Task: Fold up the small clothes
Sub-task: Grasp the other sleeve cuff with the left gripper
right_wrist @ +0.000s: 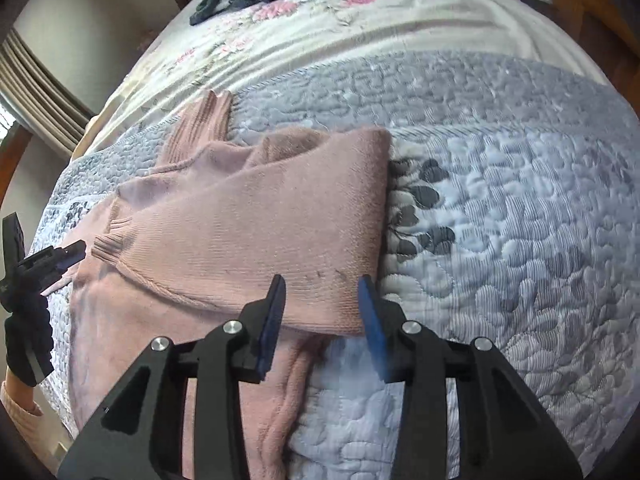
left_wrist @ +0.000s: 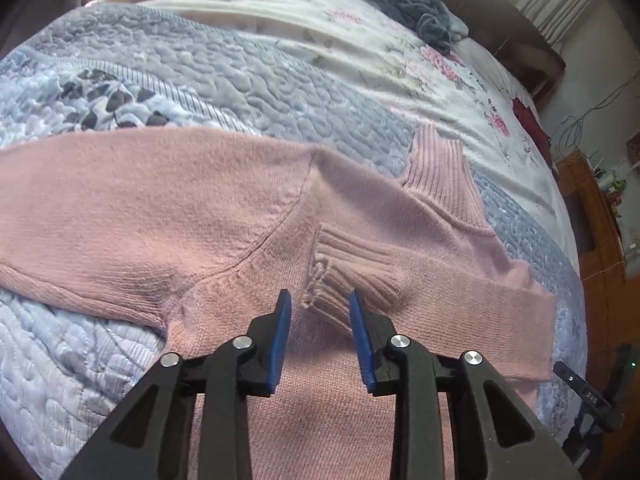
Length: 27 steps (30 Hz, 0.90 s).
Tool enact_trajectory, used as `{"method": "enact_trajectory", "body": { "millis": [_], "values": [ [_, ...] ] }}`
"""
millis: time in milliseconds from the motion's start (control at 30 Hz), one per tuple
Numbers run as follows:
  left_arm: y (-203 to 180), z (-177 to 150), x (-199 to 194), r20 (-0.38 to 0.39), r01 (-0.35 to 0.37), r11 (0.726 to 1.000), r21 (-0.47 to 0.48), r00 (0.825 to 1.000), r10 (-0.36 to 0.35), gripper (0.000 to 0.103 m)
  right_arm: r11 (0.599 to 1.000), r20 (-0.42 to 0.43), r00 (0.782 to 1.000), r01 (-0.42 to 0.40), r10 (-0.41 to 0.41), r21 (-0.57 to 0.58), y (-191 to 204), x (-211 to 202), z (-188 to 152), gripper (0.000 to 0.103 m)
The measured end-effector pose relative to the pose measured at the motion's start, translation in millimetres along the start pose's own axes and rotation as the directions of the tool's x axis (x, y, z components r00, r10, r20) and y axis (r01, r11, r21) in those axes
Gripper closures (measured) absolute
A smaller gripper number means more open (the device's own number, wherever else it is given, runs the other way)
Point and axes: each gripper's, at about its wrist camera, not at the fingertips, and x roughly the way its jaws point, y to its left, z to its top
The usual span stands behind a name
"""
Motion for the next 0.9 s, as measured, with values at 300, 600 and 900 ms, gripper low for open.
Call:
{"method": "enact_trajectory", "body": {
  "millis": [300, 600, 900],
  "values": [
    [-39, 11, 27, -0.011, -0.005, 0.999, 0.04, 1.0, 0.006, 0.069, 0.996, -0.115, 0.989, -0.09, 0.091, 0.015, 30, 44, 3, 0.065],
    [-20, 37, 58, -0.073, -0.123, 0.986, 0.116, 0.989, 0.132, 0.058, 0.992, -0.12, 0.985, -0.121, 0.124, 0.029, 17, 54, -4, 0.063],
    [-30, 31, 68, -0.045, -0.142, 0.977, 0.158, 0.988, 0.151, 0.096, 0.991, -0.135, 0.982, -0.128, 0.131, 0.031, 19, 59, -2, 0.061]
  ]
}}
